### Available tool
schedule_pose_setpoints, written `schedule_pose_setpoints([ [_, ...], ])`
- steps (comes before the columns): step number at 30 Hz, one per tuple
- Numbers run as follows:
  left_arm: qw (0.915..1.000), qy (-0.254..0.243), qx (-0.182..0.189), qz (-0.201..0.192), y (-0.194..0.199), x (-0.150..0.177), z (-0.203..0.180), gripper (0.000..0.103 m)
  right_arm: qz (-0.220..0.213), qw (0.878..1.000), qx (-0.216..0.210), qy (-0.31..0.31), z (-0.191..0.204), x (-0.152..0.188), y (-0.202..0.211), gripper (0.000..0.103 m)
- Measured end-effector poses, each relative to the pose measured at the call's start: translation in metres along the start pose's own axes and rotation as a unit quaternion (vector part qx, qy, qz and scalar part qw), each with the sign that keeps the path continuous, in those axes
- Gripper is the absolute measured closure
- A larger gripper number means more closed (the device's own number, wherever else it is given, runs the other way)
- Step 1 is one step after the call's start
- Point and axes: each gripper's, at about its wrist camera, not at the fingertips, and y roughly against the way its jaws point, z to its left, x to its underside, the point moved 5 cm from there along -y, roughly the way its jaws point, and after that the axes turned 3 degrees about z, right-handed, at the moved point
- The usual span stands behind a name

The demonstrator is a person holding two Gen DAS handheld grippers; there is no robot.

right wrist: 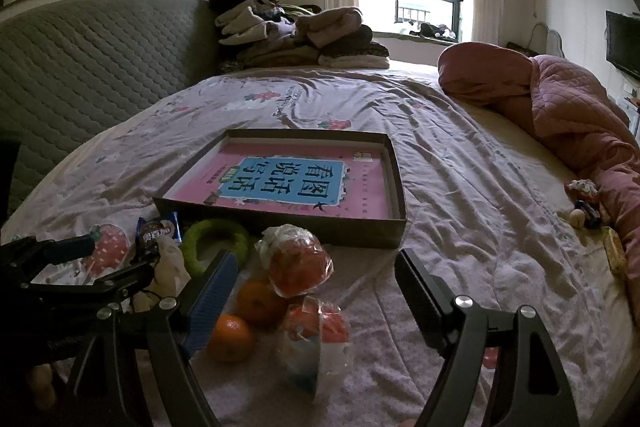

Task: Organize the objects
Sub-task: 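Move the left tool to the cream plush toy while the right tool approaches the wrapped ball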

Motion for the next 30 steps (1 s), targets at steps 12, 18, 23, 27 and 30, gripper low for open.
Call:
schedule_pose_setpoints([
  [12, 0.9997, -0.001, 0.021, 0.012, 0.001, 0.013, 0.01, 0.02, -0.003, 1.0, -0.003, -0.003, -0.003, 0.007, 0.005, 0.023],
  [18, 0.999, -0.005, 0.042, 0.015, 0.003, 0.022, 0.009, 0.02, -0.005, 1.0, -0.012, -0.004, -0.002, 0.012, 0.009, 0.023],
  [23, 0.9982, -0.019, 0.054, 0.019, 0.003, 0.031, 0.002, 0.02, -0.006, 1.0, -0.015, -0.008, -0.006, 0.016, 0.012, 0.023],
  [27, 0.9974, -0.029, 0.061, 0.025, 0.002, 0.037, -0.004, 0.02, -0.002, 1.0, -0.018, -0.009, -0.008, 0.02, 0.013, 0.023],
  [30, 0.997, -0.029, 0.066, 0.029, 0.001, 0.039, -0.007, 0.02, 0.004, 1.0, -0.022, -0.007, -0.008, 0.024, 0.011, 0.023],
])
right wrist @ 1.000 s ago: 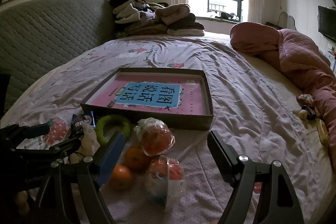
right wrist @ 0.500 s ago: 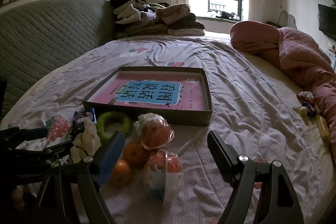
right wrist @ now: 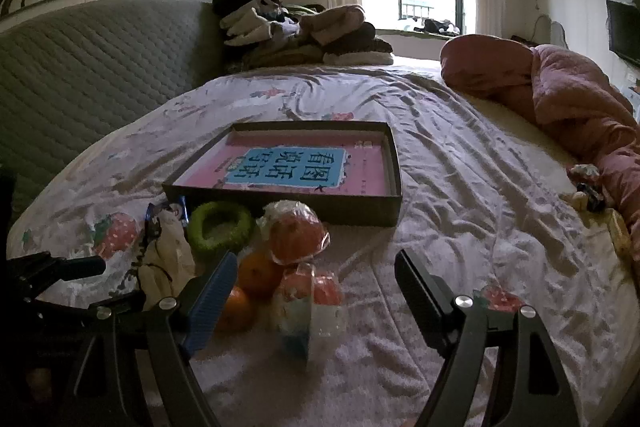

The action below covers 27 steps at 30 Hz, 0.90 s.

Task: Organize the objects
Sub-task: 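Move the left tool to the cream plush toy while the right tool approaches the wrapped ball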

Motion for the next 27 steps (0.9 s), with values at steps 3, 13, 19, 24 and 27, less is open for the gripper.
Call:
schedule_pose_setpoints([
  [3, 1.0, 0.002, -0.002, 0.005, -0.004, 0.001, 0.0, 0.02, 0.008, 1.0, -0.003, 0.002, 0.001, 0.005, -0.002, 0.023],
  [13, 0.9995, 0.014, -0.007, 0.028, -0.021, 0.004, 0.002, 0.02, 0.037, 0.999, -0.007, 0.002, -0.005, 0.024, -0.012, 0.023],
  [19, 0.9983, 0.033, 0.004, 0.048, -0.032, 0.006, 0.002, 0.02, 0.054, 0.998, -0.015, -0.013, -0.012, 0.029, -0.019, 0.023],
  [24, 0.9975, 0.045, 0.003, 0.055, -0.037, 0.008, 0.001, 0.02, 0.066, 0.997, -0.015, -0.021, -0.014, 0.032, -0.028, 0.023],
  [27, 0.997, 0.055, 0.008, 0.054, -0.038, 0.009, 0.002, 0.02, 0.07, 0.997, -0.012, -0.022, -0.013, 0.032, -0.031, 0.023],
])
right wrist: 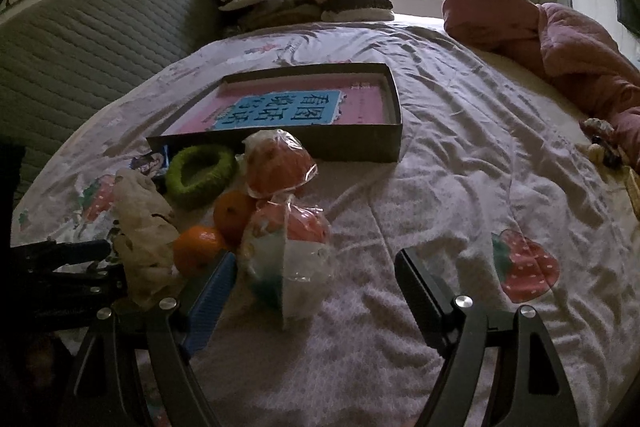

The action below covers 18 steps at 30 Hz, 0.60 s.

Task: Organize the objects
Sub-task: 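Move the left tool to the cream plush toy while the right tool approaches the wrapped ball, then close the left tool on the plush toy while the right tool grasps the clear-wrapped ball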

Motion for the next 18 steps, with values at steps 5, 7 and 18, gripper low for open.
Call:
schedule_pose_setpoints([
  [5, 0.9999, 0.01, 0.012, 0.003, -0.001, 0.0, -0.001, 0.022, 0.009, 1.0, -0.013, -0.004, 0.003, 0.0, -0.005, 0.023],
  [7, 0.9995, 0.019, 0.024, 0.005, -0.001, -0.001, -0.001, 0.022, 0.016, 1.0, -0.014, -0.008, 0.003, 0.001, -0.009, 0.023],
  [18, 0.994, 0.035, 0.103, 0.011, 0.0, -0.002, -0.011, 0.073, 0.045, 0.999, -0.022, -0.002, 0.01, 0.009, -0.023, 0.036],
])
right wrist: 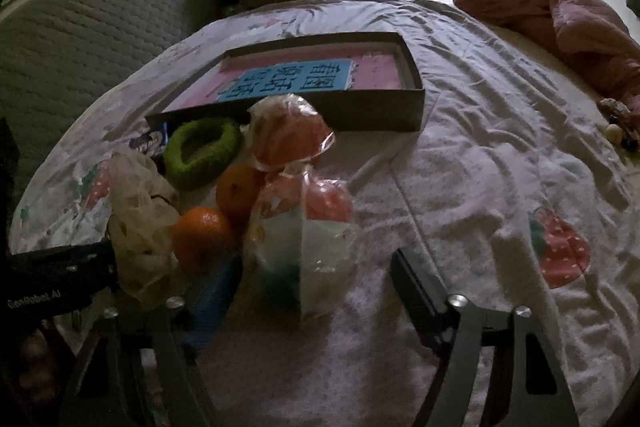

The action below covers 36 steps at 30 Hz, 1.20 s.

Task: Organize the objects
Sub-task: 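Close the left tool on the plush toy while the right tool grasps the clear-wrapped ball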

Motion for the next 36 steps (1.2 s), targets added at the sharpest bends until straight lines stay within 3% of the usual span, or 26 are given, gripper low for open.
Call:
schedule_pose_setpoints([
  [4, 0.9998, 0.001, 0.021, 0.004, 0.0, 0.0, -0.002, 0.081, -0.002, 1.0, -0.016, 0.0, 0.002, 0.001, 0.001, 0.054],
  [6, 0.9993, 0.001, 0.038, 0.006, 0.0, 0.001, -0.004, 0.087, 0.0, 1.0, -0.022, -0.001, 0.002, 0.001, 0.002, 0.055],
  [12, 0.9987, -0.009, 0.049, 0.0, 0.004, 0.002, -0.012, 0.091, -0.013, 0.999, -0.032, 0.011, 0.008, -0.002, 0.01, 0.055],
  [18, 0.9985, -0.014, 0.05, -0.018, 0.014, 0.001, -0.013, 0.092, -0.043, 0.998, -0.018, 0.031, 0.012, -0.009, 0.025, 0.055],
  [36, 0.9958, -0.013, 0.051, -0.076, 0.045, -0.018, -0.011, 0.092, -0.081, 0.996, -0.029, 0.031, 0.029, -0.029, 0.041, 0.055],
])
